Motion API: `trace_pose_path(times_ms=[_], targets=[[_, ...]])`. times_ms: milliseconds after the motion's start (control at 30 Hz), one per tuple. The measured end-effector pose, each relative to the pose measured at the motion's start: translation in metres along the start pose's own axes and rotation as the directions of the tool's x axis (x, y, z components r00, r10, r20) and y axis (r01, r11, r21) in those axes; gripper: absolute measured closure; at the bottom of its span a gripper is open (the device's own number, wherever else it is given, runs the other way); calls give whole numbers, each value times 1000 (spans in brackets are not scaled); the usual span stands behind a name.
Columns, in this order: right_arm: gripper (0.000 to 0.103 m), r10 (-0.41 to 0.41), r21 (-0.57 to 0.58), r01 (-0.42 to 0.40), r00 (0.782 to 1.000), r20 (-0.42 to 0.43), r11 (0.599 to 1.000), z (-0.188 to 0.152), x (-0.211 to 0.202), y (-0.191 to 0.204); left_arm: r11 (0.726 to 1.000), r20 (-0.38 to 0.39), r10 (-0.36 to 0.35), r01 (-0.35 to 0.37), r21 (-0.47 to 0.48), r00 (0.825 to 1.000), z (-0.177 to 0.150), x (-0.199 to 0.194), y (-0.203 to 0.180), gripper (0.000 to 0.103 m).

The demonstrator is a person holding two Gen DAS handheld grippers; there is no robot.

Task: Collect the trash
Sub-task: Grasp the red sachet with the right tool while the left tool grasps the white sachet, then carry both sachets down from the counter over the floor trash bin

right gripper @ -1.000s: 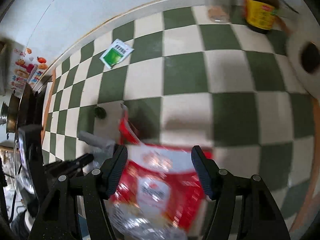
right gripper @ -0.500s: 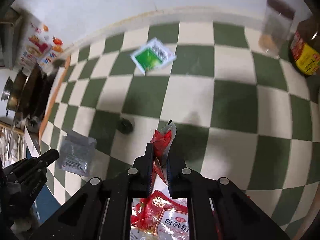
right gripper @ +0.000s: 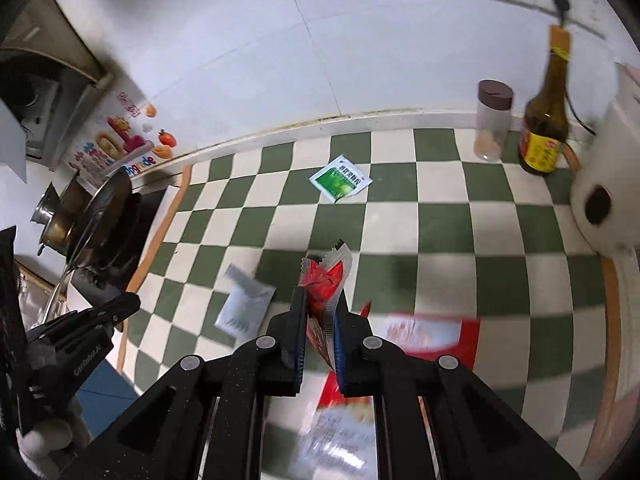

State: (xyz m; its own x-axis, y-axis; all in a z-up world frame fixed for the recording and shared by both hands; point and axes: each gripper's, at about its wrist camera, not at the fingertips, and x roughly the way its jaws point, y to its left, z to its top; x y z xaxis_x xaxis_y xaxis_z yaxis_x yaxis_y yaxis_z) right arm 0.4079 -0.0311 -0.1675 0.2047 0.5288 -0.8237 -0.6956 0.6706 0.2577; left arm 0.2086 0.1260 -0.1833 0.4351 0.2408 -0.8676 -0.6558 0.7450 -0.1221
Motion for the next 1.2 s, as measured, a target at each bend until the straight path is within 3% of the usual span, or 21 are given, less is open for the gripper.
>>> trace_pose_path(times_ms=[67, 167, 267, 333, 400, 467, 600, 700, 767, 833, 867, 933, 967, 1000, 1067, 1200], targets=[[91, -8, 10, 8, 1000, 14, 1000, -15, -5, 3, 999, -30, -40, 40, -12, 999, -10, 13, 10, 91], [91, -23, 72, 23, 1000, -1, 997, -32, 4, -5, 999, -142, -38, 35, -18, 989, -27, 64, 25, 44], [91, -33, 118, 38, 999, -43, 992, -39, 21, -18, 995, -262, -73, 53, -80, 962, -46, 110, 39, 43], [91, -47, 121, 56, 996, -76, 991, -40, 35, -27, 987, -340, -120, 76, -138, 933, -57, 139, 44, 43], [91, -59, 110, 71, 993, -103, 991, -37, 46, -34, 988, -283, -130, 98, -123, 950, -58, 137, 37, 32], [91, -62, 95, 74, 990, -123, 993, -33, 55, -40, 993, -311, -98, 74, -87, 945, -55, 145, 25, 29], [91, -57, 80, 70, 987, -152, 994, -19, 75, -60, 999, -286, -17, 8, -31, 958, -31, 150, 1, 28], [91, -39, 100, 58, 983, -181, 993, -9, 93, -78, 1000, -224, 23, -21, 10, 974, -6, 145, -15, 28], [91, -30, 120, 54, 980, -197, 991, -5, 105, -90, 999, -258, 13, -1, 47, 966, 9, 159, -29, 28], [91, -16, 153, 50, 977, -214, 987, -1, 117, -104, 996, -338, 6, 23, 82, 941, 14, 185, -39, 28], [91, -9, 167, 47, 975, -222, 985, 0, 122, -108, 993, -345, 38, 3, 116, 938, 15, 192, -44, 22], [91, 1, 181, 42, 973, -231, 983, 2, 128, -116, 991, -322, 37, 7, 135, 946, 19, 195, -50, 24], [91, 0, 176, 42, 973, -231, 984, 3, 128, -116, 991, -307, 36, 6, 136, 951, 19, 193, -51, 40], [91, 0, 170, 40, 973, -229, 985, 3, 128, -117, 990, -285, 33, 8, 142, 958, 20, 189, -53, 68], [91, 3, 166, 35, 975, -222, 985, 3, 126, -116, 990, -294, 8, 35, 139, 956, 20, 184, -55, 101], [91, 14, 185, 25, 979, -203, 982, 0, 118, -114, 984, -268, 53, -4, 180, 962, 11, 169, -61, 102]])
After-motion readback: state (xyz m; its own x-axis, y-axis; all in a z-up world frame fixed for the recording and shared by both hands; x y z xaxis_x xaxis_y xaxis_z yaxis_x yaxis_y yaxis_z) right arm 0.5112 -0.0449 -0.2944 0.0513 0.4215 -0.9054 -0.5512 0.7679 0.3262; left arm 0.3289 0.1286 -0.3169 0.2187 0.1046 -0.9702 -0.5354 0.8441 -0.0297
